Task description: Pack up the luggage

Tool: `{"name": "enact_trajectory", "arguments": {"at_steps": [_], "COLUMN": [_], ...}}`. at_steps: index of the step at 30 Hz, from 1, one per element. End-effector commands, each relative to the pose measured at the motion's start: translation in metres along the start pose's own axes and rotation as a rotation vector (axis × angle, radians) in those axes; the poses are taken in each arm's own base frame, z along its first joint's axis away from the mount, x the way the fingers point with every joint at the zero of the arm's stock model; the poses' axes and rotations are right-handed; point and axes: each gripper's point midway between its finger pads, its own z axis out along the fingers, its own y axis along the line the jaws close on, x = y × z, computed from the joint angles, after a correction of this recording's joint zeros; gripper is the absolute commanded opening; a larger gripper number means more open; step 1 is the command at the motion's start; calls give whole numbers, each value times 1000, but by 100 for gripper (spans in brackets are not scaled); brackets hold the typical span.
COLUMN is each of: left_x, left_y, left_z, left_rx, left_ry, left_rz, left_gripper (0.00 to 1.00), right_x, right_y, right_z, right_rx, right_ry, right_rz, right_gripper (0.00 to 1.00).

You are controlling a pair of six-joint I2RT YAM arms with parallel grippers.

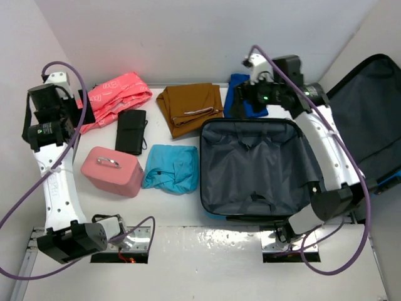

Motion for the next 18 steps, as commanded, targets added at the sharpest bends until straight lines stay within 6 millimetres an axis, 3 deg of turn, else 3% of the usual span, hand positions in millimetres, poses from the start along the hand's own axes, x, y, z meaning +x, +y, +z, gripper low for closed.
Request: {"name": "enact_trajectory", "arguments": {"at_steps": [1, 2, 3, 4, 5, 6, 8, 9, 10, 11, 12, 13, 14, 15, 16, 17, 18], "left_x": [-17, -14, -13, -12, -7, -2, 3, 3, 5, 7, 4, 4, 6, 1, 0, 3, 0], "left_y": [-1, 6, 8, 10, 12, 16, 21, 21, 20, 20, 20, 19, 18, 17, 18, 20, 23], "left_z": [-30, -34, -41, -45, -50, -53, -67, -73, -81, -85, -89, -96, -100, -106, -109, -112, -114], "left_rx": [81, 62, 61, 60, 57, 56, 42, 52, 52, 52, 52, 52, 55, 53, 40, 26, 1], "left_ry": [-70, -66, -70, -71, -58, -49, -61, -70, -77, -74, -81, -86, -71, -84, -83, -70, -67], "left_rz": [26, 36, 31, 36, 38, 36, 36, 27, 23, 23, 20, 5, -9, -28, -46, -65, -95], "left_gripper": [100, 100, 100, 100, 100, 100, 100, 100, 100, 100, 100, 100, 100, 100, 100, 100, 100], "right_x": [-36, -45, -48, -56, -51, -63, -62, -70, -68, -72, -61, -53, -74, -46, -38, -45, -25], "right_y": [60, 83, 93, 120, 145, 159, 207, 221, 254, 264, 272, 293, 304, 305, 324, 329, 342], "right_z": [20, 37, 44, 51, 78, 82, 114, 122, 135, 151, 166, 168, 169, 187, 188, 189, 199], "right_rx": [-177, -233, -255, -309, -366, -388, -477, -506, -565, -584, -601, -654, -683, -691, -724, -743, -770], "right_ry": [-75, -73, -74, -101, -65, -97, -80, -115, -134, -166, -154, -155, -276, -221, -226, -278, -239], "right_rz": [-101, -122, -121, -168, -165, -181, -184, -190, -209, -203, -204, -207, -230, -205, -220, -234, -232], "right_gripper": [95, 93, 91, 88, 86, 80, 76, 72, 71, 71, 69, 68, 68, 68, 68, 68, 70]}}
